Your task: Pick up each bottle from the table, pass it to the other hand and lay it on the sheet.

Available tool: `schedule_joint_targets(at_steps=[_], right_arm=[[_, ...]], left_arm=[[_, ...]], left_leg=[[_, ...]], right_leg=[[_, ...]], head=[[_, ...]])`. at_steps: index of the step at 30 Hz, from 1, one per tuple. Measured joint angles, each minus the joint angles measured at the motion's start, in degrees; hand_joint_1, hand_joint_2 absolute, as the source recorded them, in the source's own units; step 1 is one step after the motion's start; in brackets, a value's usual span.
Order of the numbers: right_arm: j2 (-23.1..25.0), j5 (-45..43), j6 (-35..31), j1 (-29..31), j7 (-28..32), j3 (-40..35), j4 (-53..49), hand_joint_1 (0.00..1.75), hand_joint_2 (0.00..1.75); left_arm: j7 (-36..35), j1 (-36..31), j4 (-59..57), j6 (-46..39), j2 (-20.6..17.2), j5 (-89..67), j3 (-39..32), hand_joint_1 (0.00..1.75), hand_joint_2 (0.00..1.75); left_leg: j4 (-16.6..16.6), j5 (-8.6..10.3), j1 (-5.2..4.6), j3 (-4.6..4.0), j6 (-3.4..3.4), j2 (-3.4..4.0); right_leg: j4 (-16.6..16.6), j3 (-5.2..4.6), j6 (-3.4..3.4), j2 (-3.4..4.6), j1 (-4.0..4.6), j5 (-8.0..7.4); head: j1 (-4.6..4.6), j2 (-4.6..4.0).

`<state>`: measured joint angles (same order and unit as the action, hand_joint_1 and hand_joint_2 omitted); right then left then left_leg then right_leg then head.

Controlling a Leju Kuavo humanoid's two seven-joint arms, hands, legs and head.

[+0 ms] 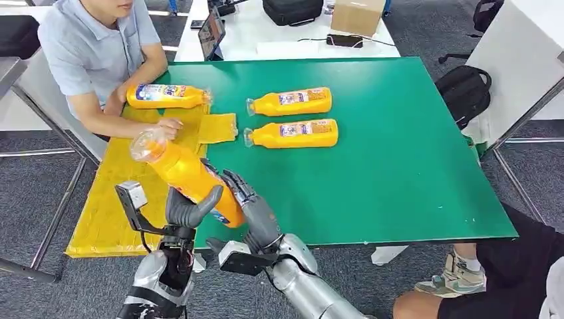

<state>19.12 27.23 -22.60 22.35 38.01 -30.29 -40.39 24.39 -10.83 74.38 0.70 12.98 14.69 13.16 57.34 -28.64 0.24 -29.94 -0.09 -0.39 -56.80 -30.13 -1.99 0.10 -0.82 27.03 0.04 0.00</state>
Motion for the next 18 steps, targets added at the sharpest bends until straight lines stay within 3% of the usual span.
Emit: schedule_joint_targets(at_steps=[9, 11, 15, 18], right_arm=[[-0.11, -3.58, -3.6, -0.84, 0.07, -3.08, -1.37, 0.0, 0.0], [-0.37, -4.55, -5.05, -1.07, 0.07, -3.83, -2.03, 0.0, 0.0], [-1.16, -6.45, -6.05, -1.47, 0.07, -4.79, -4.13, 0.0, 0.0], [-1.46, -6.56, -6.23, -1.61, 0.07, -5.33, -5.26, 0.0, 0.0]], left_arm=[[-1.16, -8.38, -8.21, -0.78, -1.79, -1.41, -2.6, 1.75, 1.75], [-0.35, -10.9, -10.45, -5.35, -2.65, -8.09, -2.93, 1.75, 1.75], [0.24, -17.37, -17.21, -22.54, -5.47, -35.32, -1.9, 1.75, 1.75], [-0.46, -21.34, -21.97, -24.76, -6.69, -40.44, -1.66, 1.75, 1.75]], left_leg=[[0.0, 0.01, 0.03, -0.02, -0.01, -0.01], [0.0, 0.02, 0.03, -0.01, -0.01, 0.01], [0.01, 0.04, 0.03, -0.01, 0.01, 0.01], [0.01, 0.05, 0.02, -0.02, 0.01, 0.03]], right_leg=[[-0.01, -0.01, 0.01, -0.01, 0.03, -0.01], [-0.02, -0.02, 0.14, -0.01, 0.03, -0.08], [-0.03, -0.02, 0.14, -0.02, 0.03, -0.09], [-0.03, -0.02, 0.14, -0.02, 0.03, -0.09]], head=[[0.0, 0.0], [-0.02, 0.0], [0.02, 0.0], [0.0, 0.0]])
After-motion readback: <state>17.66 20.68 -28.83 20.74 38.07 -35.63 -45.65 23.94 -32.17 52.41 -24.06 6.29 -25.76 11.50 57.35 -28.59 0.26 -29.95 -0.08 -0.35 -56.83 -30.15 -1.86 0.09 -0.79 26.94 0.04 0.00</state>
